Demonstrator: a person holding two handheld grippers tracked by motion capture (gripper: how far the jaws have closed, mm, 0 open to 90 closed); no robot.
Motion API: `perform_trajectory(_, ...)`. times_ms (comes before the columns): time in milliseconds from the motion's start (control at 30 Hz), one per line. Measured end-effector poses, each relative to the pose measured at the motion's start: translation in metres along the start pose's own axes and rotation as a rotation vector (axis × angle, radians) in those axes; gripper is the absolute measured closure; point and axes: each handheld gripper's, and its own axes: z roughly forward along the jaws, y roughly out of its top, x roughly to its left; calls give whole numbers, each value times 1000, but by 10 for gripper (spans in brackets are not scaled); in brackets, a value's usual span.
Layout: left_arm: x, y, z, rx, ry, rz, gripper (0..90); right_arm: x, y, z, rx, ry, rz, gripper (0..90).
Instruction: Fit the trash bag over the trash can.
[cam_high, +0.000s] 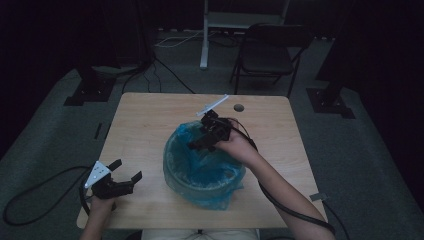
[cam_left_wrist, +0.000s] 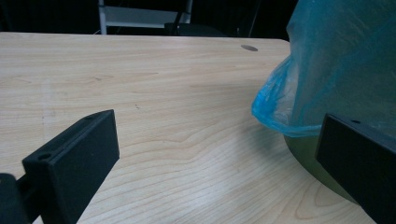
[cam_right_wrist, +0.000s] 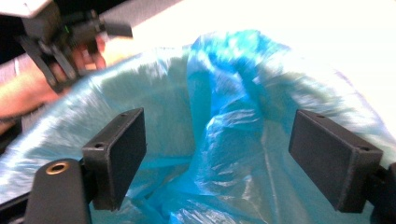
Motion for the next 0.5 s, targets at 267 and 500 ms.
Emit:
perform_trajectory(267,0,0,-1,5,7,5,3,-1,-9,-24,-96,-2,29,183)
perform_trajectory(500,1,1,-4,5,11,8,3,2,-24,-39,-195,36,37,172)
